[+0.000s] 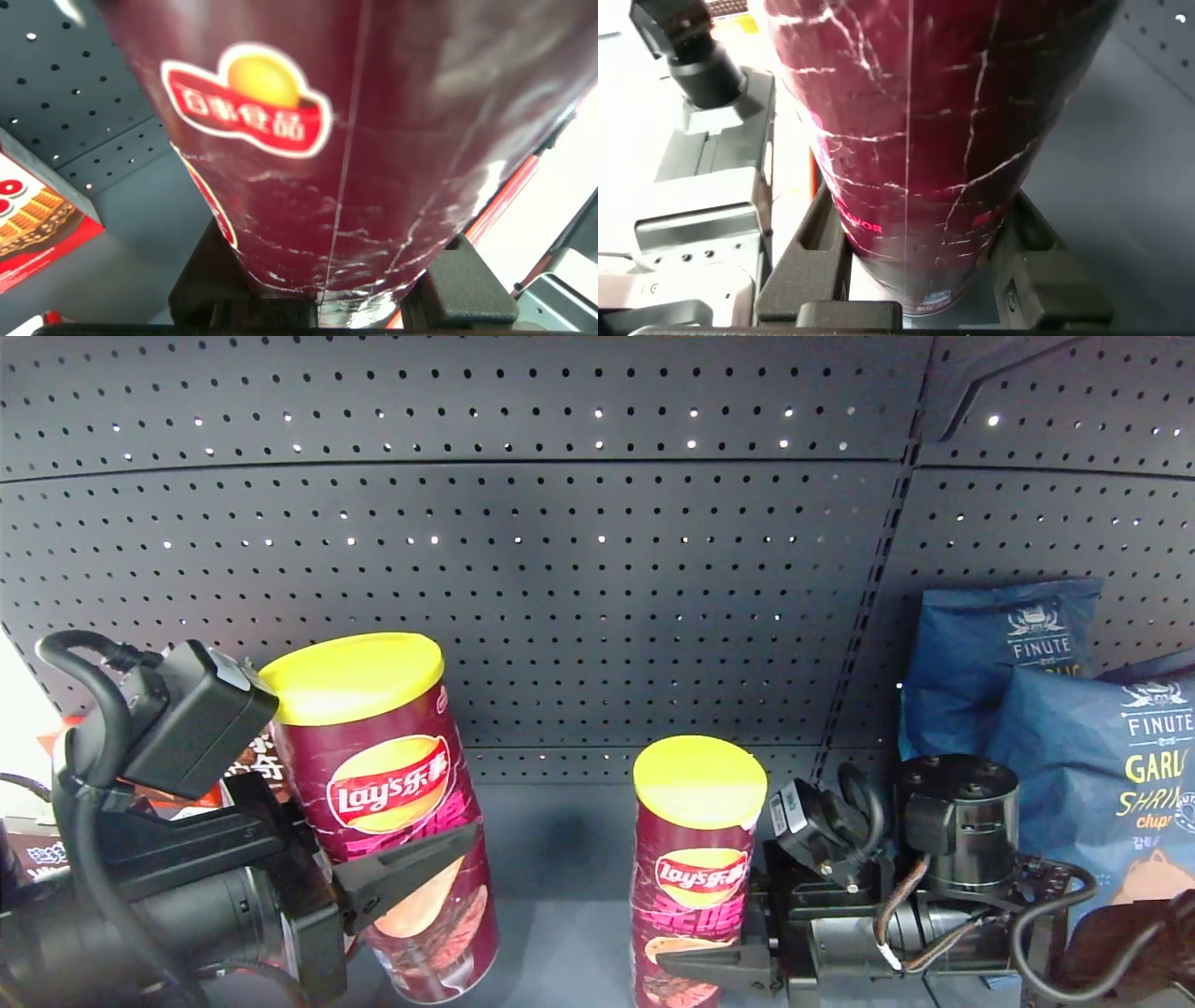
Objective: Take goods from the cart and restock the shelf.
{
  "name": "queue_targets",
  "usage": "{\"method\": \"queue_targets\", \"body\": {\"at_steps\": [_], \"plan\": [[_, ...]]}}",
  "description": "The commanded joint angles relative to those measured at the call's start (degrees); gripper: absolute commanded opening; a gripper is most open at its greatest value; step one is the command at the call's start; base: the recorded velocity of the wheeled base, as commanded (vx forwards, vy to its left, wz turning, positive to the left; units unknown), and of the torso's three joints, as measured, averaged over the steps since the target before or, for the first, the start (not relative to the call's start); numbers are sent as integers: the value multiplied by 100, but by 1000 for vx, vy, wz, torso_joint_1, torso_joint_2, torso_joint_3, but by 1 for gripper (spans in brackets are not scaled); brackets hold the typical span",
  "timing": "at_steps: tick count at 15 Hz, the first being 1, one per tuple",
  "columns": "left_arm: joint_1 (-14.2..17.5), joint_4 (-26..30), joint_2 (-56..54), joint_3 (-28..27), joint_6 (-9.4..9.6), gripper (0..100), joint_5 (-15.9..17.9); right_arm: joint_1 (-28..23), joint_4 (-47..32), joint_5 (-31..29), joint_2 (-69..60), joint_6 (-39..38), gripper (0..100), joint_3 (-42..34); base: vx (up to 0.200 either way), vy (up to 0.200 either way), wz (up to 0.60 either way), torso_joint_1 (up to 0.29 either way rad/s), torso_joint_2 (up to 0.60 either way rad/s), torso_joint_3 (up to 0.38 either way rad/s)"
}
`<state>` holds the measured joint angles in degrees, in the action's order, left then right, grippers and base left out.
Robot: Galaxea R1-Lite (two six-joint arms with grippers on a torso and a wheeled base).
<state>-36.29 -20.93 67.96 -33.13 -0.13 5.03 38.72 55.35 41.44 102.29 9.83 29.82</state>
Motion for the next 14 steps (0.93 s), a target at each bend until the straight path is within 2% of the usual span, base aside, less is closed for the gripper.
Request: {"method": "queue_targets", "body": {"at_steps": [1,11,12,14], "plan": [[-1,-7,50,0,-4,0,-2,31,55,-4,1,2,0,-125,0,0,0,0,0,0],[-1,-7,68,26,-4,0,6,13,82,-39,98,11,0,-196,0,0,0,0,0,0],[-1,-7,68,26,-4,0,6,13,90,-48,98,19,100,-222,0,0,0,0,0,0],[-1,-7,68,26,-4,0,6,31,240,-136,107,46,100,-275,0,0,0,0,0,0]]}}
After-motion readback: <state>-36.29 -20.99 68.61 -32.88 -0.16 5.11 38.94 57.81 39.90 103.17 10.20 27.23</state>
